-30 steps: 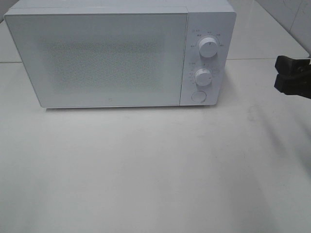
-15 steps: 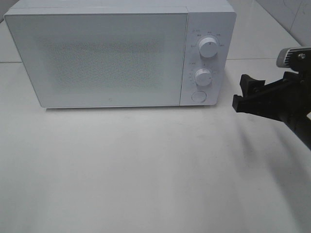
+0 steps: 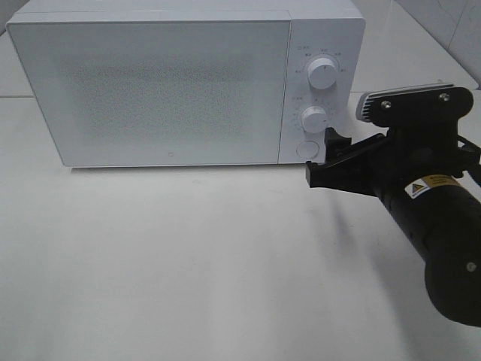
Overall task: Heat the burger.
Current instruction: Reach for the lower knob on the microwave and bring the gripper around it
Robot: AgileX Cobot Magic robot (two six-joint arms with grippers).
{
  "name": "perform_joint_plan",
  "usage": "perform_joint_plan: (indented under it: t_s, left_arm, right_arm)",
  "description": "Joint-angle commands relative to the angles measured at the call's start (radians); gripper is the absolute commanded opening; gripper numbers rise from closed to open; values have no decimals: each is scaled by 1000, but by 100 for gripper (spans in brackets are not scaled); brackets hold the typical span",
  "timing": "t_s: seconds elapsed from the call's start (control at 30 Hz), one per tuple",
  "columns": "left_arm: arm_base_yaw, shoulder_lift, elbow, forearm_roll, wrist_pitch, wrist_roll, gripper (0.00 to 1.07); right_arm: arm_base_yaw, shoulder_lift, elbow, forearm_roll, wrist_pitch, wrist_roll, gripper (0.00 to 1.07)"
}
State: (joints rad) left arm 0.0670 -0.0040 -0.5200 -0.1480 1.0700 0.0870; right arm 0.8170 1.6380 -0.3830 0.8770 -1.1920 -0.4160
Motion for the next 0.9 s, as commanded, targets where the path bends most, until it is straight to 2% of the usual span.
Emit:
perform_joint_plan:
  t_s: [0.03,0.53,0.7,0.9]
  left_arm:
    - [2,-25,3,-2,-2,-7,98]
    - [2,-25,3,-2,-2,-7,98]
    - [2,-25,3,-2,-2,-7,98]
    - [2,-25,3,-2,-2,-7,98]
  right_arm:
    - [12,39,-42,5,-13,-5,75]
    - [9,87,-77,0,-69,64,75]
    - [-47,160,-137,-28,-65,67,75]
    - [-61,183,-171,-58,-64,75,75]
